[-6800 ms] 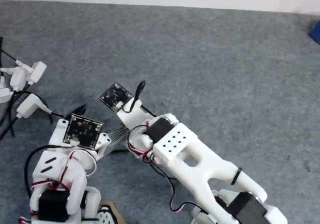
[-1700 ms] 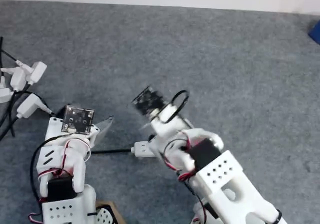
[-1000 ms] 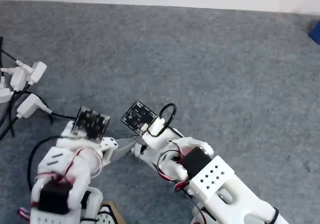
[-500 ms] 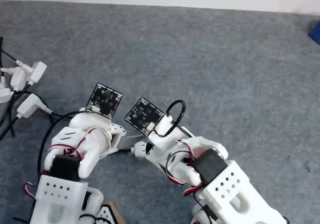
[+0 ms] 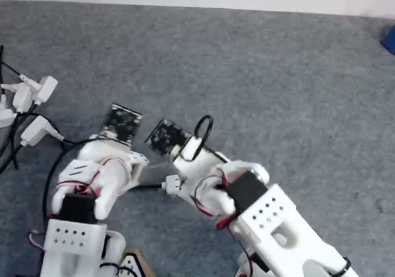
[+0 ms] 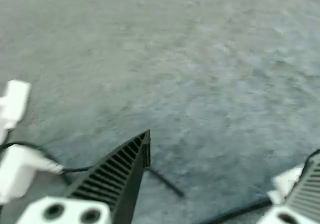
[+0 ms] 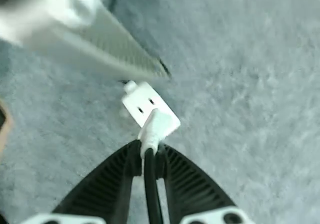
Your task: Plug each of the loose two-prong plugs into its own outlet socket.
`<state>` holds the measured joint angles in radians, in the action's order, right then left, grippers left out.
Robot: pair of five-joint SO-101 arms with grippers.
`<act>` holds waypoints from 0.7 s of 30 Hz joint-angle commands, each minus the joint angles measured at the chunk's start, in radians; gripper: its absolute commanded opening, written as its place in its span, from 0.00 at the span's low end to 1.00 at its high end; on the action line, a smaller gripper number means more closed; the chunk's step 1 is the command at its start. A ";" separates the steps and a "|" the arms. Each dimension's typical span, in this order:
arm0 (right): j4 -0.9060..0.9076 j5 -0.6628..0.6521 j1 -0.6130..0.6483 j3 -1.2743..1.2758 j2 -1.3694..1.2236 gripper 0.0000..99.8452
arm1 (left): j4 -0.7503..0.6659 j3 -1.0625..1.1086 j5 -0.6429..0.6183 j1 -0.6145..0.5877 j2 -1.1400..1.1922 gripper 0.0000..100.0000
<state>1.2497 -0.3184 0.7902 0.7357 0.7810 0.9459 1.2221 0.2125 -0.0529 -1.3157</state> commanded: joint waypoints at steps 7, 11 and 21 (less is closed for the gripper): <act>0.173 -0.006 -0.073 -0.282 -0.199 0.01 | -0.035 0.016 0.008 -0.179 -0.039 0.44; 0.246 0.060 -0.073 -0.426 -0.340 0.01 | -0.051 0.035 0.008 -0.194 -0.041 0.44; 0.237 0.224 -0.074 -0.542 -0.588 0.01 | -0.091 0.067 0.008 -0.242 -0.042 0.44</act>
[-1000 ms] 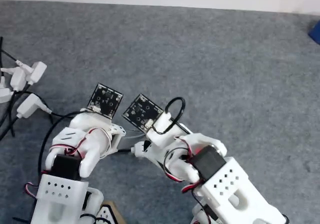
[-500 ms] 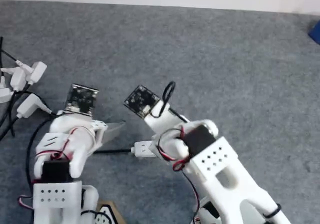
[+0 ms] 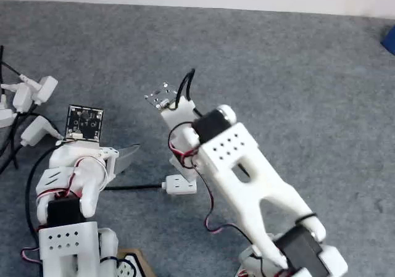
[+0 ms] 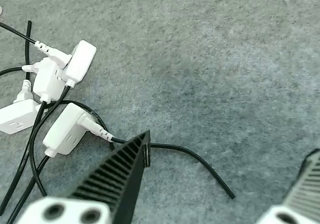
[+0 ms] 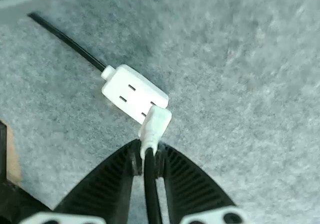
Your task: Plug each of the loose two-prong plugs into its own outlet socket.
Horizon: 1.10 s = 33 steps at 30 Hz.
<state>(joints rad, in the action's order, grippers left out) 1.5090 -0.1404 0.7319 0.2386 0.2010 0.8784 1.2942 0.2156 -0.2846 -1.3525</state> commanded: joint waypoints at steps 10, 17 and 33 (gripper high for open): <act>-0.027 0.155 -0.019 -0.022 -0.036 0.01 | -0.023 -0.010 0.005 -0.010 -0.004 0.44; -0.073 0.222 -0.021 0.082 -0.035 0.01 | -0.044 -0.004 0.005 -0.010 -0.001 0.44; -0.062 0.279 0.041 0.081 -0.028 0.01 | -0.044 -0.007 0.005 -0.008 -0.001 0.44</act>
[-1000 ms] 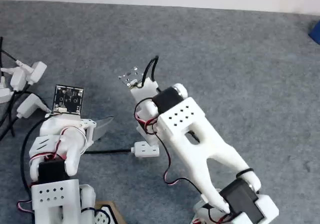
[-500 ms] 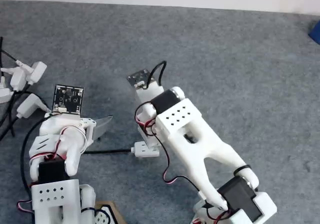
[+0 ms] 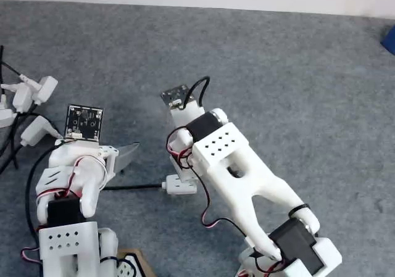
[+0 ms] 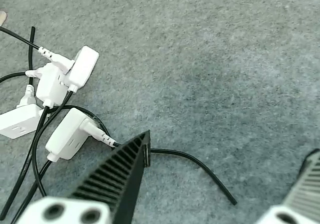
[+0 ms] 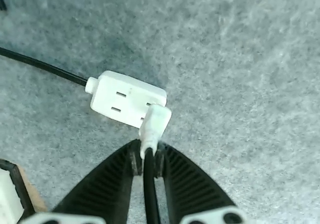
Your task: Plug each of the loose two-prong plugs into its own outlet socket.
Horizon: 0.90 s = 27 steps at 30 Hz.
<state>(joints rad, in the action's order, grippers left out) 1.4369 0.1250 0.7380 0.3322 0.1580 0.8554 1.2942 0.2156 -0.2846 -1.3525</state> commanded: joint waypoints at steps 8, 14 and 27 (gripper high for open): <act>0.012 0.015 0.073 -0.013 0.007 0.01 | -0.021 -0.010 0.005 -0.008 -0.001 0.44; 0.010 0.014 0.065 -0.004 0.004 0.01 | -0.021 -0.010 0.005 -0.008 -0.001 0.44; -0.064 -0.021 -0.016 0.002 -0.315 0.01 | -0.021 -0.013 0.006 -0.010 -0.004 0.44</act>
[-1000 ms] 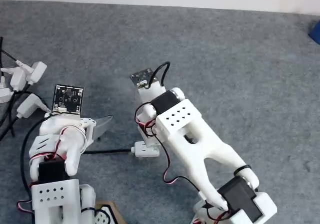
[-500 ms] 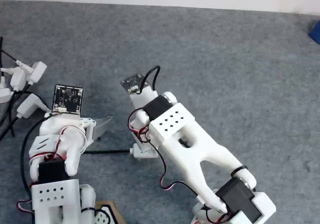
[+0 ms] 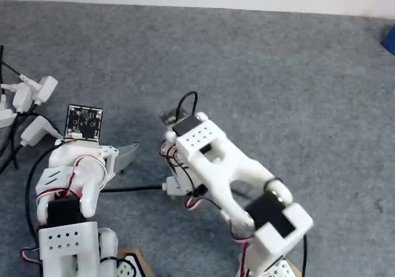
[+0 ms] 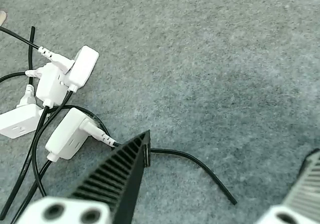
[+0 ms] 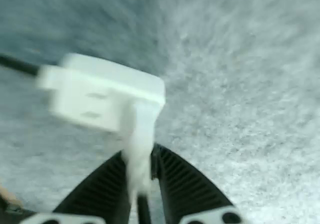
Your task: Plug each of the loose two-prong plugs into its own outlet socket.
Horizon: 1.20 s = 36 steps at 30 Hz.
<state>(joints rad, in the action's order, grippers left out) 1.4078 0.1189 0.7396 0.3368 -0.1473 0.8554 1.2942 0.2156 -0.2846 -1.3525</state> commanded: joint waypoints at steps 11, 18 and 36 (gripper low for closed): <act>-0.044 -0.044 -0.016 0.016 0.137 0.01 | -0.015 -0.030 0.011 -0.010 -0.001 0.44; 0.073 -0.166 -0.048 -0.139 0.470 0.23 | -0.014 -0.012 0.041 -0.007 -0.001 0.44; 0.297 -0.186 -0.259 -0.360 0.734 0.01 | 0.591 -0.556 0.044 -0.004 -0.012 0.44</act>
<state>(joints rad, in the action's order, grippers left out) 1.6947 -0.0560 0.4956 -0.0146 0.5017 1.3802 0.8186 0.2493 -0.2846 -1.3541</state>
